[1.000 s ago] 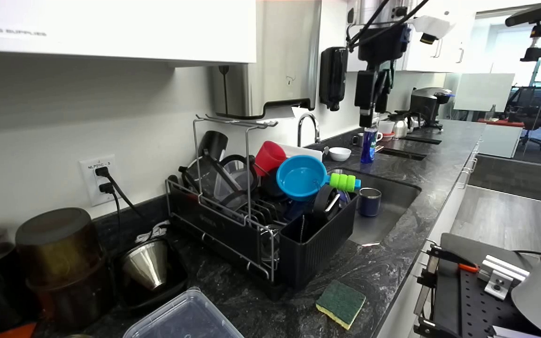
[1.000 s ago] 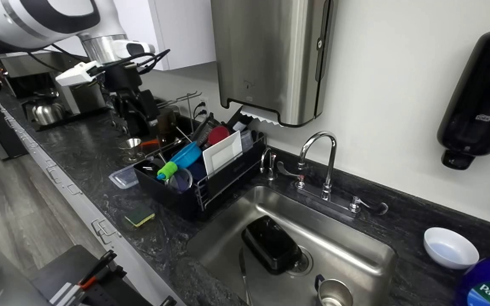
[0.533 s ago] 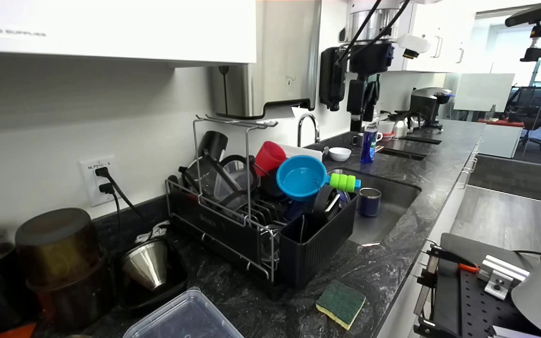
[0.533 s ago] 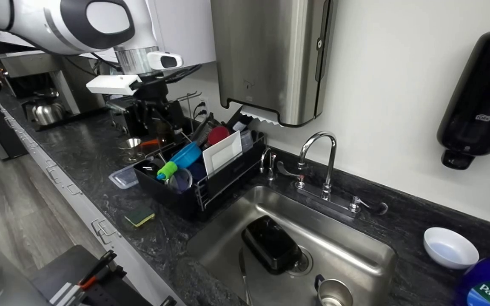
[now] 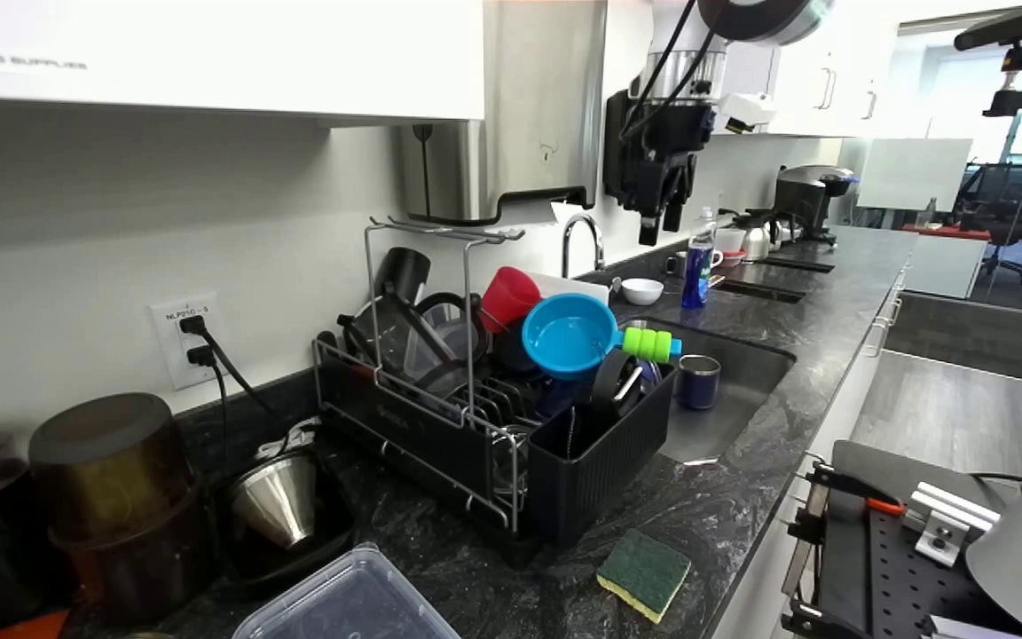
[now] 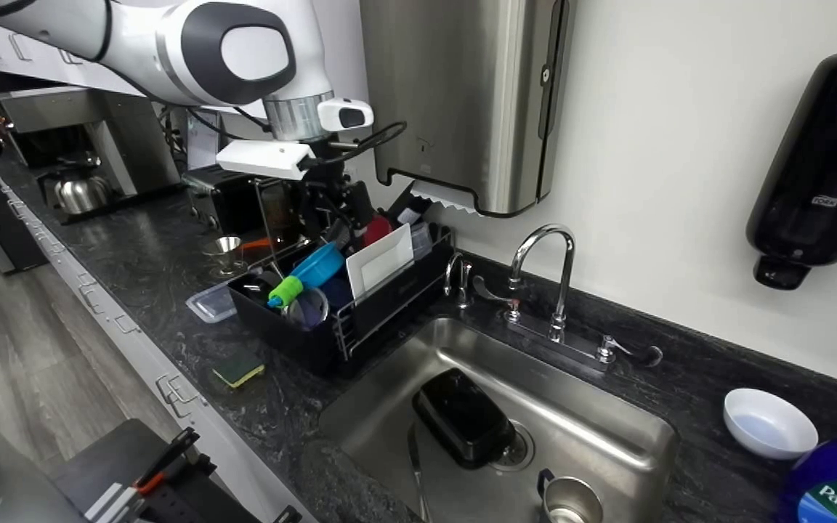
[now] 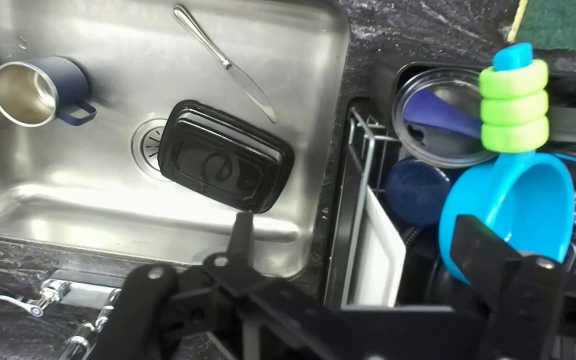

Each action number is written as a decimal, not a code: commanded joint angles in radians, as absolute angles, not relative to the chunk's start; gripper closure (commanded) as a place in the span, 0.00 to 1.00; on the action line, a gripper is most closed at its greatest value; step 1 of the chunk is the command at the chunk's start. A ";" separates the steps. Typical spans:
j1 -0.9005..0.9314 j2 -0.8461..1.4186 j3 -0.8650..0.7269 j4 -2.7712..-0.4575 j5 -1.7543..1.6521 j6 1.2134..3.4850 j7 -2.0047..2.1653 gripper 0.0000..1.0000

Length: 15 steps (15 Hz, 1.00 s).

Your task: Take the mug from the sink and put it on the dish rack

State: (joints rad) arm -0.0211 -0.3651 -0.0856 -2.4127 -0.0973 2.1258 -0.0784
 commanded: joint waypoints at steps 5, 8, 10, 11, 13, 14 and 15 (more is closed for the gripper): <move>-0.098 -0.208 -0.153 -2.278 -0.140 2.162 -0.177 0.00; -0.113 -0.164 -0.184 -2.226 -0.123 2.137 -0.262 0.00; -0.124 -0.134 -0.205 -2.192 -0.114 2.124 -0.318 0.00; -0.133 -0.117 -0.216 -2.175 -0.113 2.122 -0.339 0.00; -0.161 -0.071 -0.241 -2.134 -0.123 2.128 -0.344 0.00; -0.179 -0.041 -0.255 -2.108 -0.125 2.136 -0.331 0.00; -0.194 -0.022 -0.261 -2.094 -0.143 2.153 -0.292 0.00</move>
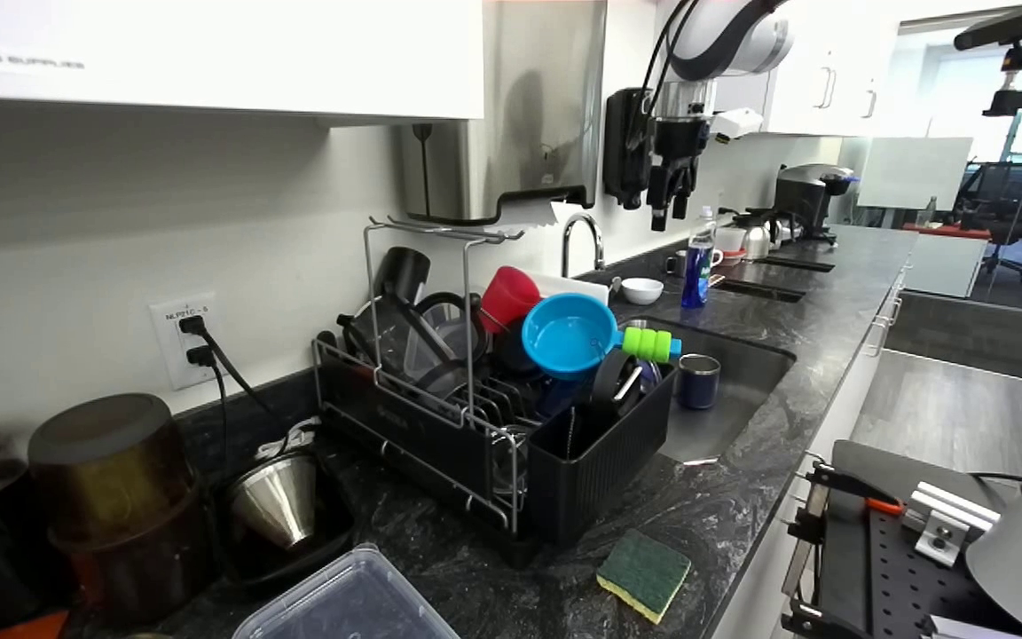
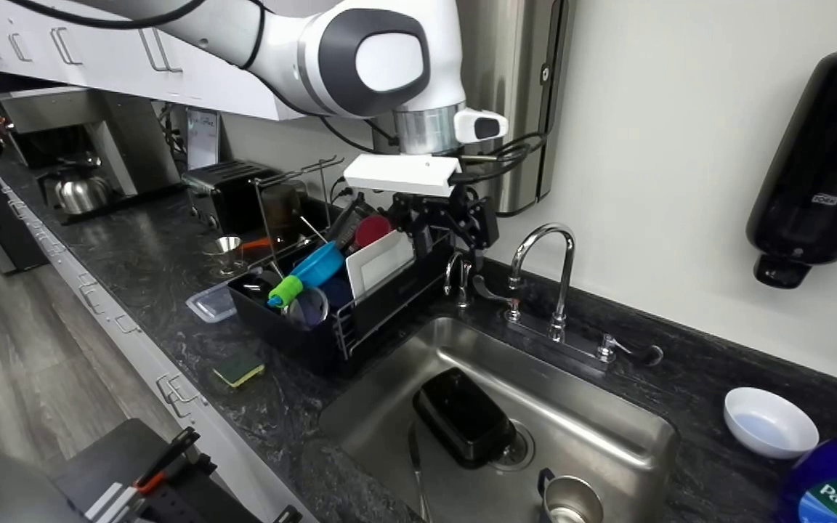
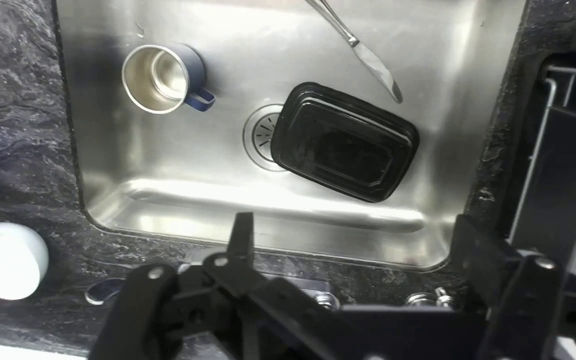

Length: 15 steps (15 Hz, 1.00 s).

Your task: Take the mug from the sink and put it on the dish rack

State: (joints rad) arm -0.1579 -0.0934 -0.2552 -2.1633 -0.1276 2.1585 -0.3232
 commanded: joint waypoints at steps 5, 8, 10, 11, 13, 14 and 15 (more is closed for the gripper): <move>-0.202 -0.026 -0.256 -2.102 -0.129 2.159 -0.306 0.00; -0.201 -0.026 -0.253 -2.100 -0.129 2.158 -0.300 0.00; -0.201 -0.026 -0.253 -2.100 -0.129 2.158 -0.300 0.00; -0.201 -0.026 -0.253 -2.100 -0.129 2.158 -0.300 0.00; -0.195 -0.037 -0.246 -2.130 -0.137 2.159 -0.312 0.00; -0.190 -0.042 -0.240 -2.137 -0.126 2.137 -0.313 0.00; -0.188 -0.047 -0.235 -2.142 -0.117 2.128 -0.320 0.00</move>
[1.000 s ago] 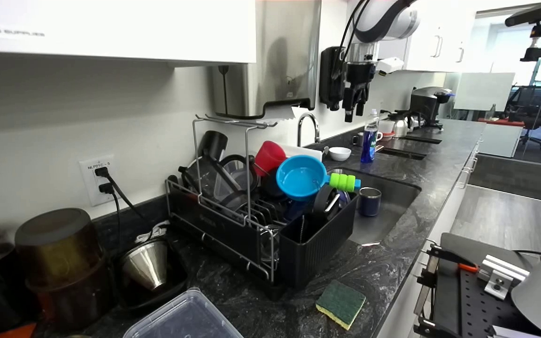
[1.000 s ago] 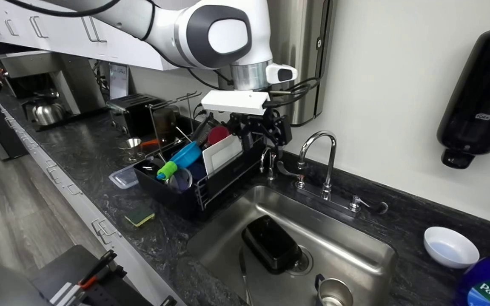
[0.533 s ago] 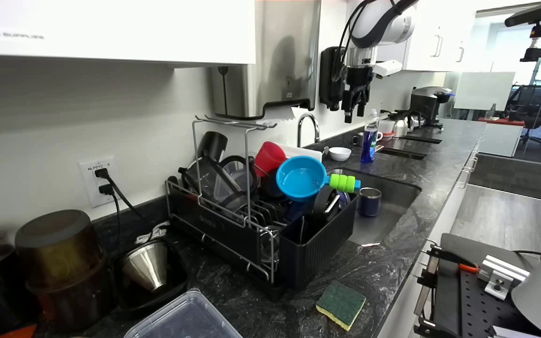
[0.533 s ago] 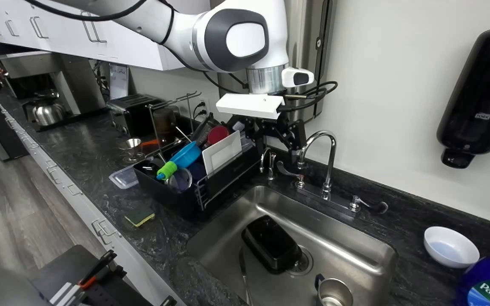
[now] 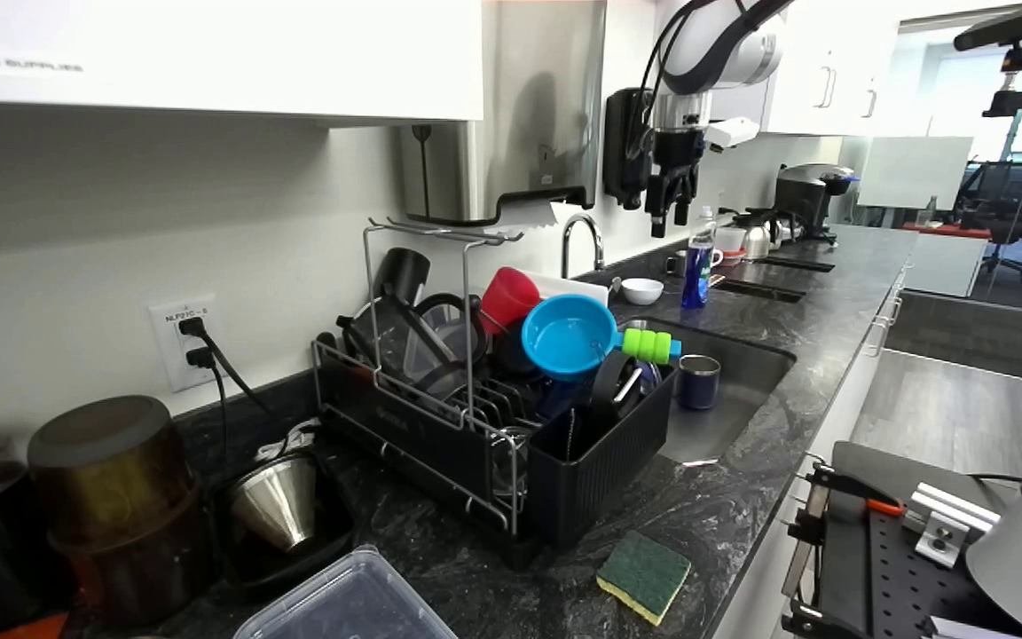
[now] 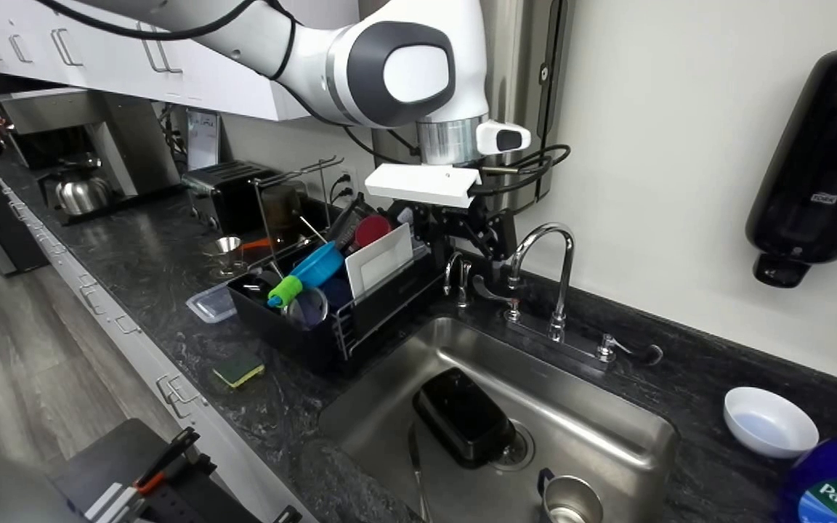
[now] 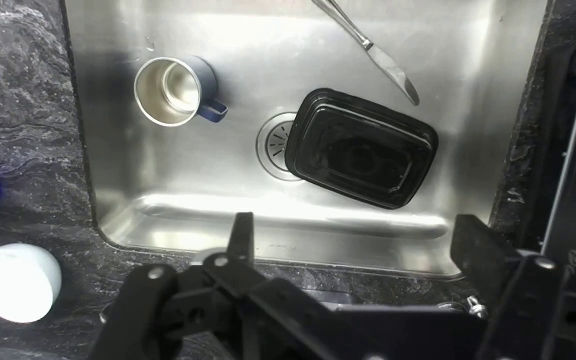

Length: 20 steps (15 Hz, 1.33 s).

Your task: Take the mug from the sink and put it on the dish rack

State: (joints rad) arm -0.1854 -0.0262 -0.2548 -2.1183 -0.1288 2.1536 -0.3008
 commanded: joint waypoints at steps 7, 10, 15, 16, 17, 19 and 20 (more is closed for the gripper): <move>-0.212 -0.008 -0.255 -2.086 -0.005 2.054 -0.539 0.00; -0.245 0.035 -0.290 -2.028 0.047 2.030 -0.685 0.00; -0.318 0.141 -0.321 -1.903 0.105 2.003 -0.873 0.00; -0.335 0.167 -0.322 -1.874 0.112 1.990 -0.910 0.00; -0.354 0.196 -0.321 -1.845 0.120 1.975 -0.952 0.00; -0.393 0.253 -0.315 -1.788 0.130 1.951 -1.037 0.00; -0.413 0.290 -0.311 -1.751 0.132 1.932 -1.078 0.00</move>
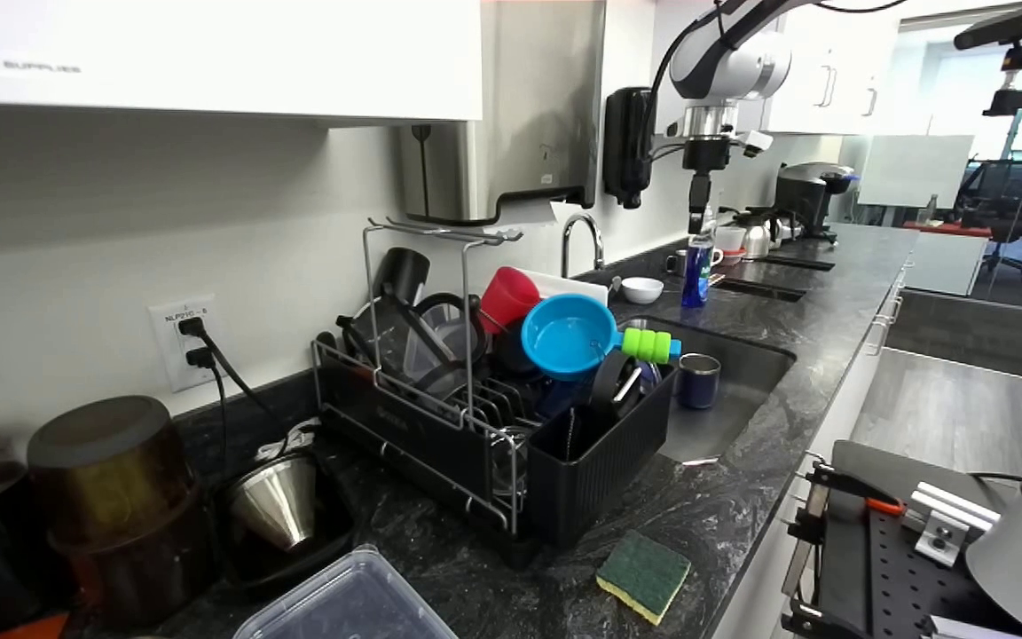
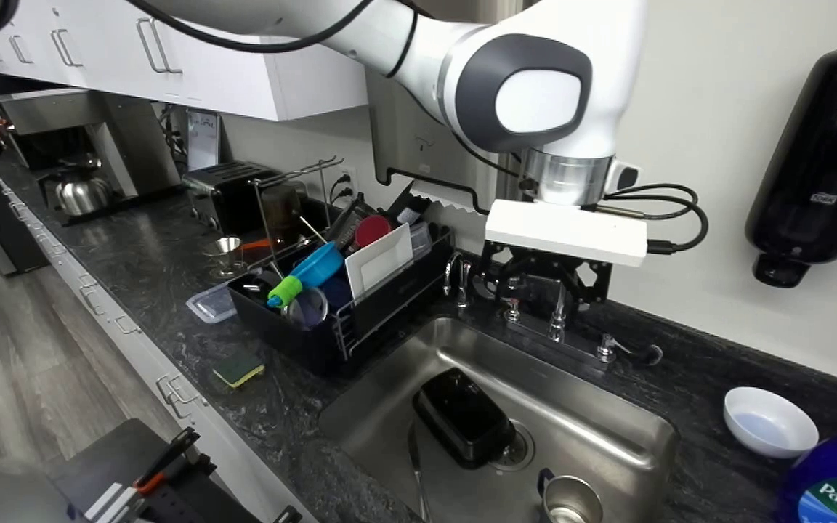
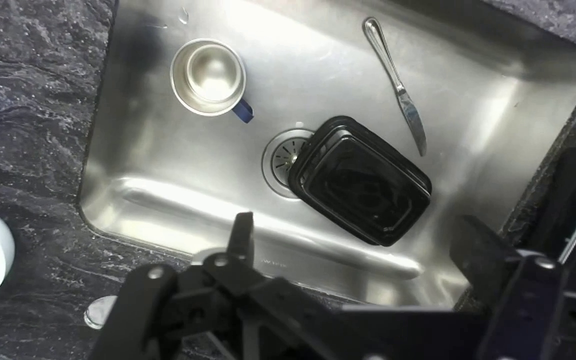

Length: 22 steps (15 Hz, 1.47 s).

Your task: Take the mug from the sink and put it on the dish rack

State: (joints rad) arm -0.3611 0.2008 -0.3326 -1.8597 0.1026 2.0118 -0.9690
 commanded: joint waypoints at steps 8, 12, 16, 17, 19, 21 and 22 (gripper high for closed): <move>-0.527 0.529 -0.291 -1.509 0.065 1.818 -1.230 0.00; -0.537 0.524 -0.284 -1.541 0.062 1.870 -1.199 0.00; -0.536 0.519 -0.279 -1.541 0.064 1.870 -1.196 0.00; -0.536 0.518 -0.279 -1.541 0.064 1.870 -1.196 0.00; -0.532 0.529 -0.279 -1.533 0.056 1.861 -1.188 0.00; -0.537 0.545 -0.274 -1.533 0.060 1.861 -1.186 0.00; -0.539 0.557 -0.273 -1.538 0.051 1.863 -1.199 0.00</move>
State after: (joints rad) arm -0.5144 0.5301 -0.2989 -1.5486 0.0760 1.8734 -1.1945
